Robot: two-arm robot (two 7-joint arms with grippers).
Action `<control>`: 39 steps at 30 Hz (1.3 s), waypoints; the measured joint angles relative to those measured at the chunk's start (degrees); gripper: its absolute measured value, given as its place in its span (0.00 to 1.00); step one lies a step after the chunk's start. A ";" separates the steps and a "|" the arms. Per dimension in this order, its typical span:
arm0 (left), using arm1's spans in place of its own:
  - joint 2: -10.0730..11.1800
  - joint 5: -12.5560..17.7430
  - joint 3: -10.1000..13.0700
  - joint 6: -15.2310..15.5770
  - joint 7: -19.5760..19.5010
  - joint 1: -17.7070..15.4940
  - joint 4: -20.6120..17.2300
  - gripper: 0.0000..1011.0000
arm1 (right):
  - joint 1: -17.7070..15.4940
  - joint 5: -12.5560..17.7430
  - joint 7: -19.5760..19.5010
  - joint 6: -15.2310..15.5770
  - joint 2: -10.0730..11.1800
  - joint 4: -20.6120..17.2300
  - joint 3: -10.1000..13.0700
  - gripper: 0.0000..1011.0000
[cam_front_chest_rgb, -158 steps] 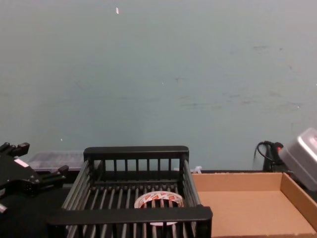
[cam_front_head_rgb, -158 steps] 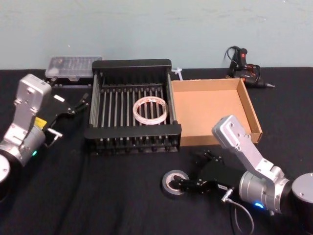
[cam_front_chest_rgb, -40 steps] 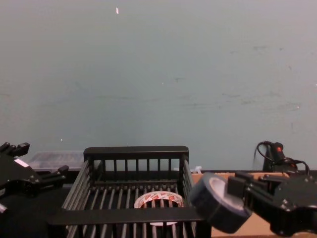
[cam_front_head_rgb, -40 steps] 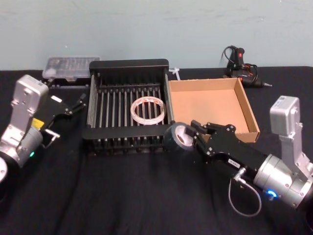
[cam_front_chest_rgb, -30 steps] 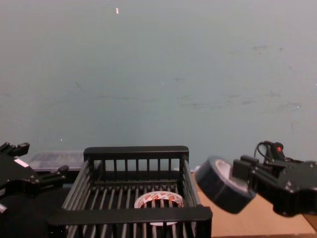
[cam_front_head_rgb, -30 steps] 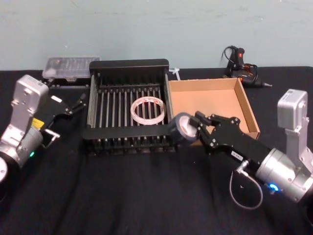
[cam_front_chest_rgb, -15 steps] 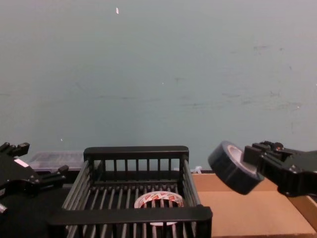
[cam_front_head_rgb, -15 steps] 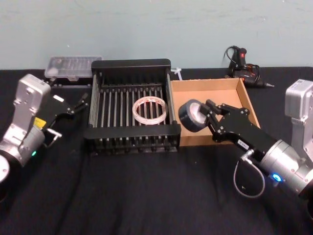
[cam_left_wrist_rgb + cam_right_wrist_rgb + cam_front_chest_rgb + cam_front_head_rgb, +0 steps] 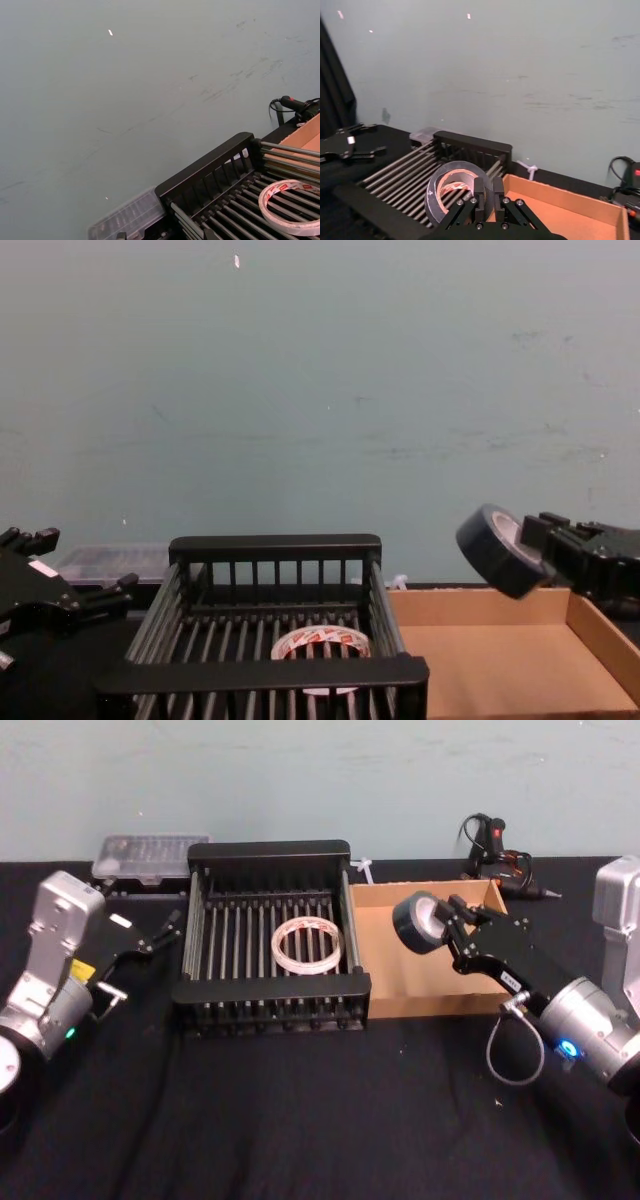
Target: Pick up the white tape and place it into the black box , Pick up the silver tape and place it into the brown box.
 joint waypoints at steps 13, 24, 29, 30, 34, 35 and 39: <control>0.00 0.00 0.00 0.00 0.00 0.00 0.00 0.99 | 3.17 -1.38 -1.39 -0.53 -2.60 4.99 1.31 0.12; 0.00 0.00 0.00 0.00 0.00 0.00 0.00 0.99 | 6.70 -2.47 -1.35 -1.32 -4.69 11.07 1.87 0.12; 0.00 0.00 0.00 0.00 0.00 0.00 0.00 0.99 | 7.83 -3.18 -1.36 -1.38 -5.20 13.34 1.98 0.12; 0.00 0.00 0.00 0.00 0.00 0.00 0.00 0.99 | 7.99 -3.31 -1.36 -1.38 -5.27 13.65 1.98 0.12; 0.00 0.00 0.00 0.00 0.00 0.00 0.00 0.99 | 8.92 -4.22 -1.36 -1.38 -5.78 15.46 1.81 0.12; 0.00 0.00 0.00 0.00 0.00 0.00 0.00 0.99 | 9.04 -4.35 -1.36 -1.38 -5.85 15.65 1.77 0.12; 0.00 0.00 0.00 0.00 0.00 0.00 0.00 0.99 | 9.72 -5.16 -1.48 -1.10 -6.32 16.63 1.53 0.12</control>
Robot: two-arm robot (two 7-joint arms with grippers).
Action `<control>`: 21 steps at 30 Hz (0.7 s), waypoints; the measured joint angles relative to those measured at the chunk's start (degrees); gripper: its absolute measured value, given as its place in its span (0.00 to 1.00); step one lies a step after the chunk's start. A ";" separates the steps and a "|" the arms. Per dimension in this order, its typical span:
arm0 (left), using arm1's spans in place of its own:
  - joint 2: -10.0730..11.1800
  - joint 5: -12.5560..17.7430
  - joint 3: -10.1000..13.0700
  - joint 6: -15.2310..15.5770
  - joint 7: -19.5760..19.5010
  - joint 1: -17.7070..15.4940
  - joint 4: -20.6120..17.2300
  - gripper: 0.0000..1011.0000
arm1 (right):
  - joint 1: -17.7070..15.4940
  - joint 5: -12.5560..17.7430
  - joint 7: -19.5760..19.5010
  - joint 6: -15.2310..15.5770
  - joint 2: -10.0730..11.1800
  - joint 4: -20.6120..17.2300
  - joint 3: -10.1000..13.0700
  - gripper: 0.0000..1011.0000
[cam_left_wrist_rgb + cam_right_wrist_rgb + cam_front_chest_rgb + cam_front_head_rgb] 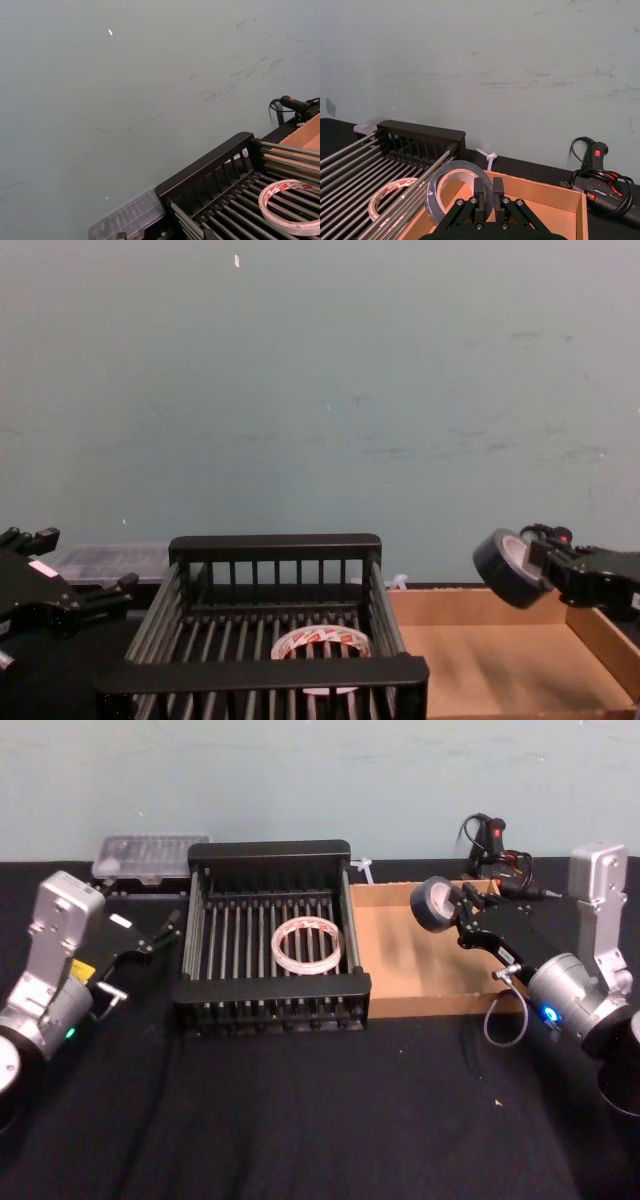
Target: Pick up the white tape and place it into the black box , Pick up the silver tape and place it into the brown box.
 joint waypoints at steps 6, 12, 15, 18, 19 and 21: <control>0.00 0.00 0.00 0.00 0.00 0.00 0.00 0.99 | 0.80 -1.53 -0.37 1.08 -0.48 0.51 -0.60 0.12; 0.00 0.00 0.00 0.00 0.00 0.00 0.00 0.99 | 1.61 -3.06 -1.48 2.40 -1.13 1.15 -0.85 0.12; 0.00 0.00 0.00 0.00 0.00 0.00 0.00 0.99 | 1.98 -3.86 -2.05 2.94 -1.50 1.63 -0.87 0.12; 0.00 0.00 0.00 0.00 0.00 0.00 0.00 0.99 | 2.17 -4.39 -2.33 3.31 -1.71 1.95 -0.87 0.12; 0.00 0.00 0.00 0.00 0.00 0.00 0.00 0.99 | 2.23 -4.77 -2.57 3.63 -1.84 2.12 -0.87 0.12; 0.00 0.00 0.00 0.00 0.00 0.00 0.00 0.99 | 2.32 -5.45 -2.81 4.08 -1.92 2.34 -0.91 0.12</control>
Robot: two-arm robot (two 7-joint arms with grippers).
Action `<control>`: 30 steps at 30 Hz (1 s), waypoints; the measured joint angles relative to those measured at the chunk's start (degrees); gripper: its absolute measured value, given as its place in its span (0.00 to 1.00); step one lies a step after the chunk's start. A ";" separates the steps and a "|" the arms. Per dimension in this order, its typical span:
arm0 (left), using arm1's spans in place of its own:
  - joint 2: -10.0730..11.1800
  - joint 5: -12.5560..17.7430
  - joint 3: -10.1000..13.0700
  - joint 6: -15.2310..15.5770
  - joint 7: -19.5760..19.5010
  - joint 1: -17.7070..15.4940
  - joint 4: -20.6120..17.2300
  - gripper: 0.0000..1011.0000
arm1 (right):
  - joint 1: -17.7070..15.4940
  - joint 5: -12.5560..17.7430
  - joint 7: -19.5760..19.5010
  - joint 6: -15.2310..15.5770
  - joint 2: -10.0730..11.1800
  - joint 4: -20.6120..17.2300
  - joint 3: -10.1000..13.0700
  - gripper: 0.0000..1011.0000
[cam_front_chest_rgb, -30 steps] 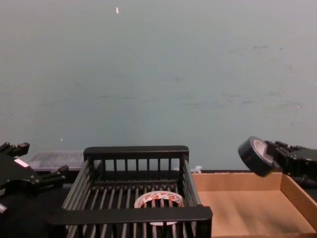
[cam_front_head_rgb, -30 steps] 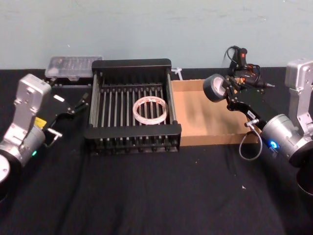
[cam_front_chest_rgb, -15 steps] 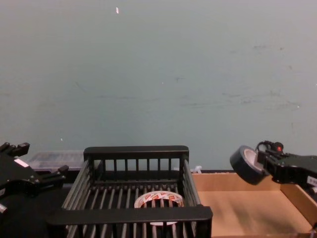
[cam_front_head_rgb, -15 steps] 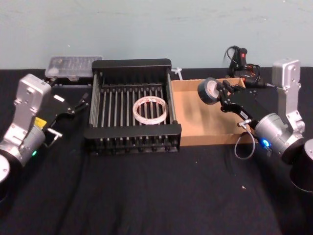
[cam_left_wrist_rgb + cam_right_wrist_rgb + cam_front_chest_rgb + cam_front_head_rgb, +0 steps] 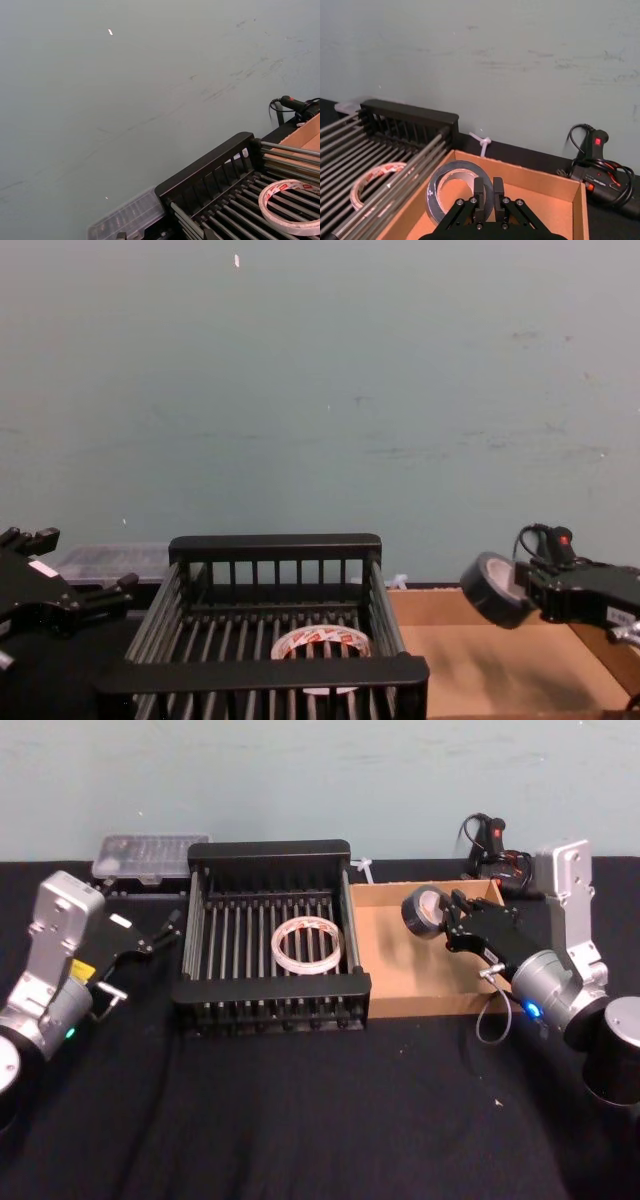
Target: Pick up the white tape and place it into the black box , Pick up the silver tape and place it into the brown box.
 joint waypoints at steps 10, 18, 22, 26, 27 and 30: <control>0.00 0.00 0.00 0.00 0.00 0.00 0.00 0.99 | 0.19 -3.16 -1.27 2.19 -0.13 0.70 0.05 0.12; 0.00 0.00 0.00 0.00 0.00 0.00 0.00 0.99 | 0.49 -4.66 -1.40 2.68 -0.67 2.02 0.44 0.12; 0.00 0.00 0.00 0.00 0.00 0.00 0.00 0.99 | 0.77 -4.88 -1.00 3.02 -0.87 2.69 0.63 0.12; 0.00 0.00 0.00 0.00 0.00 0.00 0.00 0.99 | 0.76 -4.89 -0.99 3.00 -0.87 2.68 0.63 0.12; 0.00 0.00 0.00 0.00 0.00 0.00 0.00 0.99 | 0.74 -4.89 -1.00 2.99 -0.86 2.65 0.63 0.12; 0.00 0.00 0.00 0.00 0.00 0.00 0.00 0.99 | 0.72 -4.89 -1.01 2.96 -0.85 2.61 0.62 0.12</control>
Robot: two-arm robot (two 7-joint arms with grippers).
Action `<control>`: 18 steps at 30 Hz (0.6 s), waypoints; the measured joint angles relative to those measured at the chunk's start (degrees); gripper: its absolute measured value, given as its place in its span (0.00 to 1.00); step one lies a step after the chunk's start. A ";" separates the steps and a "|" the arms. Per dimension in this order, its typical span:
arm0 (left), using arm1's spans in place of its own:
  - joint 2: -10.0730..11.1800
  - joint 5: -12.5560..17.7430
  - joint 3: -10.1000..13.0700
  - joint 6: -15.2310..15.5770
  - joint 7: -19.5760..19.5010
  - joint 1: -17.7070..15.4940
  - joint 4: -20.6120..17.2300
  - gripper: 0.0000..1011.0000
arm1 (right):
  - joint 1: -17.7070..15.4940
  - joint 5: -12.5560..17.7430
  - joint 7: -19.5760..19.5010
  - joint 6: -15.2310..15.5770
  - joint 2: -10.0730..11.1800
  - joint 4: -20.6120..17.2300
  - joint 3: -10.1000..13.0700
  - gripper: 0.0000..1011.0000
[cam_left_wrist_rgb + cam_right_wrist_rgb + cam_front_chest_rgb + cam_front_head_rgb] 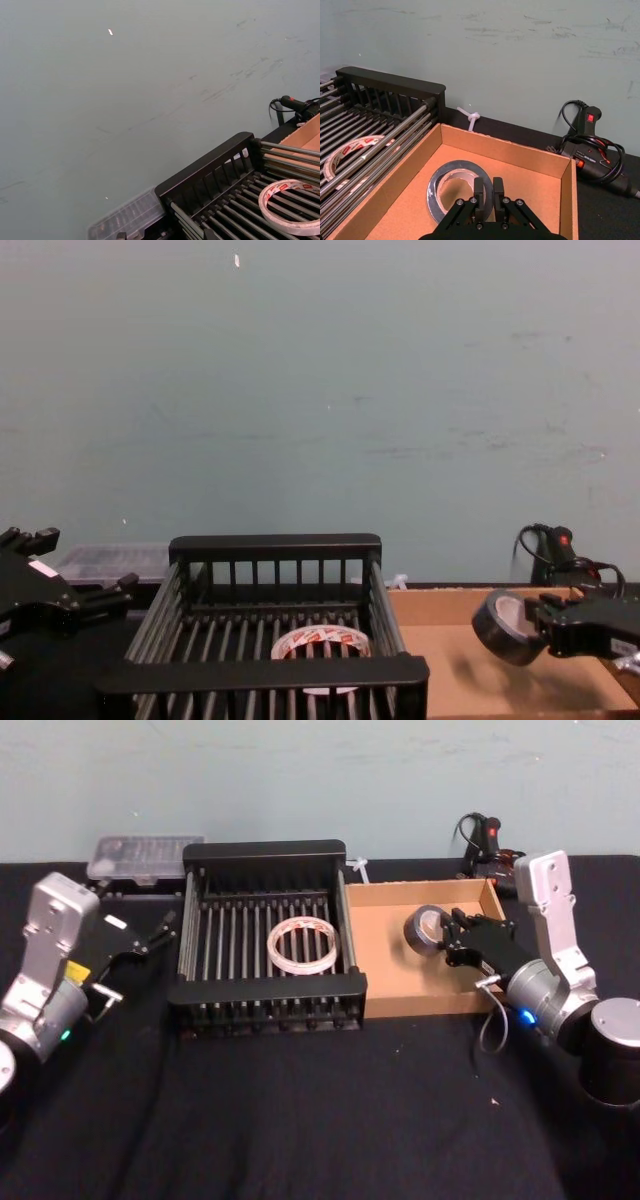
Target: Pick up the white tape and place it into the black box , Pick up the silver tape and place it into the brown box.
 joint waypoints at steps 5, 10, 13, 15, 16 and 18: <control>0.00 0.00 0.00 0.00 0.00 0.00 0.00 0.99 | -0.02 0.00 -0.02 -0.03 0.02 -0.09 -0.02 0.12; 0.00 0.00 0.00 0.00 0.00 0.00 0.00 0.99 | -0.05 0.01 -0.04 -0.07 0.04 -0.15 -0.05 0.13; 0.00 0.00 0.00 0.00 0.00 0.00 0.00 0.99 | -0.06 0.01 -0.05 -0.08 0.05 -0.16 -0.06 0.21; 0.00 0.00 0.00 0.00 0.00 0.00 0.00 0.99 | -0.08 0.02 -0.06 -0.10 0.06 -0.17 -0.06 0.28; 0.00 0.00 0.00 0.00 0.00 0.00 0.00 0.99 | -0.08 0.02 -0.06 -0.10 0.07 -0.17 -0.06 0.30; 0.00 0.00 0.00 0.00 0.00 0.00 0.00 0.99 | -0.09 0.03 -0.07 -0.11 0.07 -0.19 -0.07 0.38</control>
